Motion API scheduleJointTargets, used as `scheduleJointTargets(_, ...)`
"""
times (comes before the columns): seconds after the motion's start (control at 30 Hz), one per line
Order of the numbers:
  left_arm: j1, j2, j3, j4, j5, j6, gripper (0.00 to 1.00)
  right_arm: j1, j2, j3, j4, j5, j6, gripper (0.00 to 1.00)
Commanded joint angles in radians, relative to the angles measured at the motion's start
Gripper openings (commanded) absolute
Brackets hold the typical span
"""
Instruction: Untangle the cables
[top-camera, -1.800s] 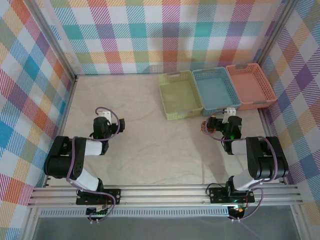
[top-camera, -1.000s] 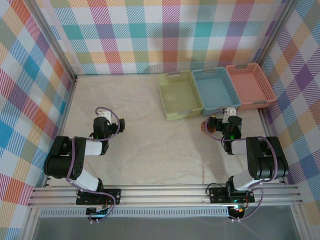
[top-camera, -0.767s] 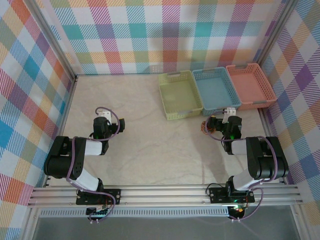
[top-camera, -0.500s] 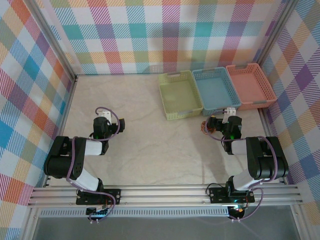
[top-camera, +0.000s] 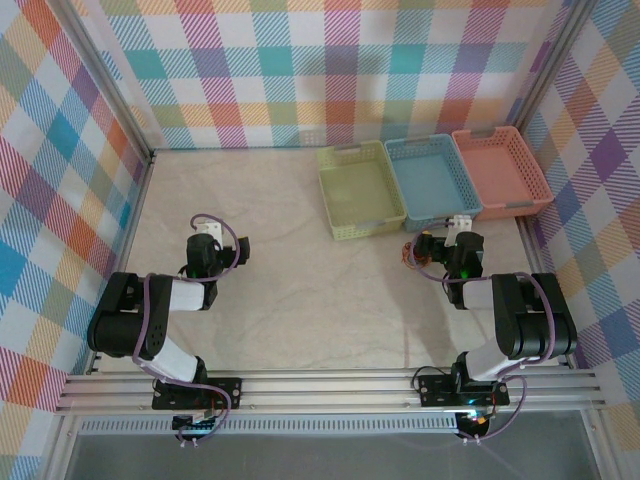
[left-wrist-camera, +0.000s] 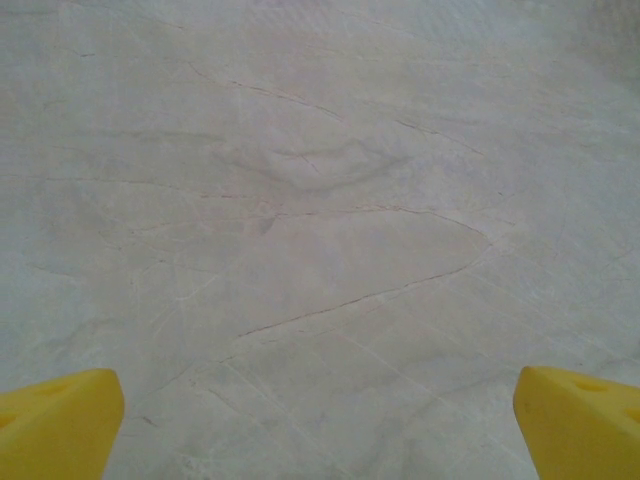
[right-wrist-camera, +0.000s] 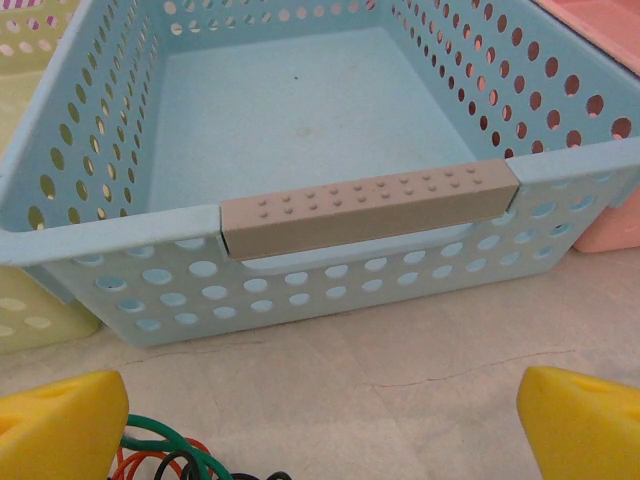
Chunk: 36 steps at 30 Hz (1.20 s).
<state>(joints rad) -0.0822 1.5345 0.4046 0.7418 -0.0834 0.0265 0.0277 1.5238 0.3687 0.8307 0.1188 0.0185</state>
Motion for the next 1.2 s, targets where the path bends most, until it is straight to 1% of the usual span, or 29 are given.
scheduleJointTargets(0.0,-0.035,-0.181,0.024,-0.114,-0.092,0.026,1.0,0.01,-0.051,0.021,-0.003,0.025,0.014,1.0)
scheduleJointTargets(0.03,-0.052,-0.245,0.037,-0.18,-0.12,0.014,1.0,0.011,-0.092,0.032,-0.064,0.034,0.017,1.0)
scheduleJointTargets(0.07,-0.062,-0.314,0.05,-0.236,-0.132,-0.032,1.0,0.012,-0.15,0.048,-0.139,0.039,0.016,1.0)
scheduleJointTargets(0.13,-0.072,-0.429,0.086,-0.341,-0.108,-0.132,1.0,0.013,-0.257,0.089,-0.295,0.051,0.044,1.0)
scheduleJointTargets(0.23,-0.072,-0.548,0.181,-0.537,-0.07,-0.279,1.0,0.013,-0.402,0.175,-0.537,0.045,0.15,0.99)
scheduleJointTargets(0.27,-0.071,-0.575,0.219,-0.612,-0.082,-0.338,1.0,0.012,-0.431,0.207,-0.609,0.038,0.179,0.99)
scheduleJointTargets(0.3,-0.071,-0.597,0.265,-0.72,-0.123,-0.428,1.0,0.013,-0.447,0.243,-0.658,0.019,0.187,0.98)
scheduleJointTargets(0.33,-0.069,-0.611,0.298,-0.797,-0.149,-0.487,1.0,0.012,-0.454,0.273,-0.707,0.012,0.194,0.97)
scheduleJointTargets(0.37,-0.065,-0.622,0.345,-0.874,-0.128,-0.528,1.0,0.012,-0.458,0.311,-0.772,0.018,0.215,0.96)
scheduleJointTargets(0.43,-0.061,-0.617,0.442,-1.003,-0.022,-0.511,1.0,0.012,-0.44,0.381,-0.858,0.018,0.233,0.96)
scheduleJointTargets(0.53,-0.062,-0.541,0.642,-1.277,0.152,-0.494,1.0,0.011,-0.351,0.517,-0.974,0.018,0.213,0.96)
scheduleJointTargets(0.6,-0.062,-0.482,0.749,-1.434,0.254,-0.478,0.97,0.01,-0.267,0.621,-1.054,0.041,0.191,0.96)
scheduleJointTargets(0.67,-0.064,-0.448,0.799,-1.542,0.362,-0.437,0.92,0.0,-0.17,0.727,-1.125,0.062,0.175,0.95)
scheduleJointTargets(0.73,-0.065,-0.451,0.807,-1.619,0.419,-0.397,0.9,-0.019,-0.076,0.829,-1.192,0.06,0.155,0.95)
scheduleJointTargets(0.8,-0.065,-0.493,0.776,-1.658,0.43,-0.348,0.9,-0.038,0.022,0.923,-1.236,0.084,0.131,0.93)
scheduleJointTargets(0.9,-0.066,-0.576,0.707,-1.665,0.381,-0.321,0.9,-0.077,0.151,1.026,-1.267,0.081,0.124,0.91)
scheduleJointTargets(0.97,-0.065,-0.624,0.654,-1.643,0.374,-0.322,0.9,-0.105,0.236,1.11,-1.313,0.052,0.138,0.85)
scheduleJointTargets(1.1,-0.067,-0.677,0.555,-1.596,0.404,-0.334,0.89,-0.117,0.37,1.265,-1.388,0.072,0.144,0.82)
scheduleJointTargets(1.17,-0.067,-0.693,0.519,-1.588,0.392,-0.336,0.89,-0.117,0.417,1.324,-1.406,0.094,0.14,0.82)
